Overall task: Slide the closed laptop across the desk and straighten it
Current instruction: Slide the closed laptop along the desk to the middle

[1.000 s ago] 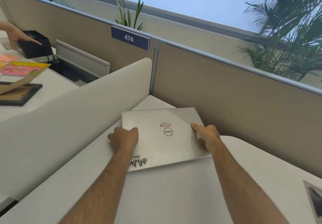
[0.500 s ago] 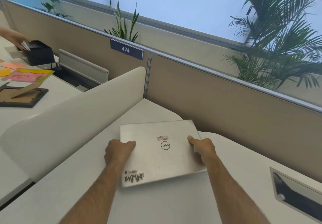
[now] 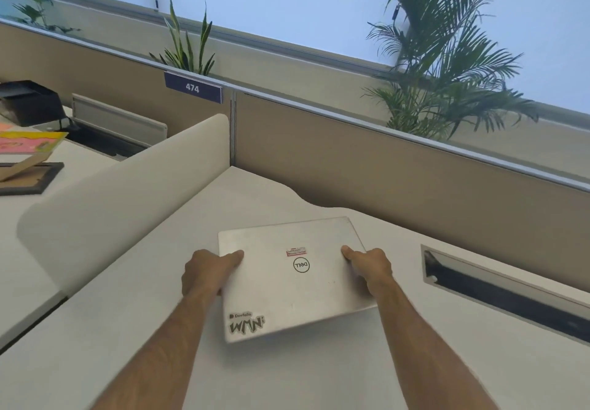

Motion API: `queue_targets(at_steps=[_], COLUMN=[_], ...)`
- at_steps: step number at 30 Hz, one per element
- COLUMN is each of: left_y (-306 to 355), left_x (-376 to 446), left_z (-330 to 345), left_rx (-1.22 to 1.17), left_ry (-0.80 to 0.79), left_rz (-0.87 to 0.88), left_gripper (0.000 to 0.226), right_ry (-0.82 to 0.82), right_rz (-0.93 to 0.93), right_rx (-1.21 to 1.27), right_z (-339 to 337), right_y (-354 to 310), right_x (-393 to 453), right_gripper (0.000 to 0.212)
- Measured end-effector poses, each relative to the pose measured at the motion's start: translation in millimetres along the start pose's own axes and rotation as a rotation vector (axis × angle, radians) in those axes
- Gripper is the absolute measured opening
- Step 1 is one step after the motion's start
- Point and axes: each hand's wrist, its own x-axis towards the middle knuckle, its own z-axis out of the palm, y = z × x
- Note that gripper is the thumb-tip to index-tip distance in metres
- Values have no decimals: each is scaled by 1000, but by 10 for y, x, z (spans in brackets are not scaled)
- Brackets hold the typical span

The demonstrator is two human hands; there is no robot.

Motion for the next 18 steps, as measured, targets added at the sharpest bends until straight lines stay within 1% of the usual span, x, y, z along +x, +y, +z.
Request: queue_targets(at_steps=[6, 18], left_y=[-121, -411], left_x=[-416, -1212], left_z=[114, 574], left_rx=[-10, 136], left_ry=[-82, -258], left_rz=[21, 63], left_gripper=[41, 37], right_ry=[2, 47], right_rz=[50, 152], right_rx=[2, 27], right_z=[-356, -1049], right_y=[570, 1638], right_x=[-268, -751], right_gripper=[70, 56])
